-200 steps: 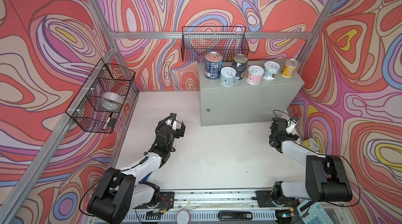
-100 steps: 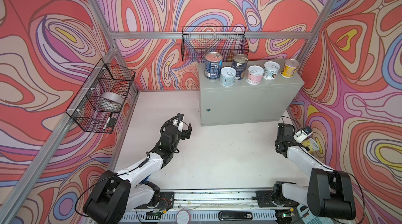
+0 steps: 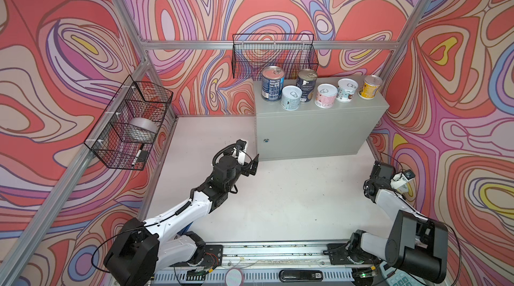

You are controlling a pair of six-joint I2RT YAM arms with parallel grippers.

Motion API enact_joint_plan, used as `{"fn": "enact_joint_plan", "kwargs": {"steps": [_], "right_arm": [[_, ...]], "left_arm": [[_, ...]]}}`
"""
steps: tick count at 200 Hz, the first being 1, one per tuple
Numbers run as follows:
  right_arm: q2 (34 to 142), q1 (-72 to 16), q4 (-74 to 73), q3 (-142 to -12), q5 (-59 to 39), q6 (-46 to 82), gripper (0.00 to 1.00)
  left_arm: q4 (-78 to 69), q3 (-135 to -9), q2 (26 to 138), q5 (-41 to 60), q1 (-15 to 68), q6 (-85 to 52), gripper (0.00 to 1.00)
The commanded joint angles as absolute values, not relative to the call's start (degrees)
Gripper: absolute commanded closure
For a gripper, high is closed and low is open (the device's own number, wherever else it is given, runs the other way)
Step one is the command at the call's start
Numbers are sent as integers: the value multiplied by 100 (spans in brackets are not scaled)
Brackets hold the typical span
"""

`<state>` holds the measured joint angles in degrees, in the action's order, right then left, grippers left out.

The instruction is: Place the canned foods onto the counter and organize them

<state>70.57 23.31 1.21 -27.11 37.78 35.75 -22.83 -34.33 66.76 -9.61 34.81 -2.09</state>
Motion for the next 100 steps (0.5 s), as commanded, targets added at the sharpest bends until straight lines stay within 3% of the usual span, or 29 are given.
{"fn": "enact_joint_plan", "kwargs": {"steps": [1, 100], "right_arm": [[7020, 2477, -45, -2619, 3390, 3653, 3], [7910, 3679, 368, -3208, 1843, 3639, 6]], "left_arm": [[-2022, -3591, 6732, -901, 3540, -349, 0], [-1201, -4127, 6676, -639, 3674, -563, 0]]}}
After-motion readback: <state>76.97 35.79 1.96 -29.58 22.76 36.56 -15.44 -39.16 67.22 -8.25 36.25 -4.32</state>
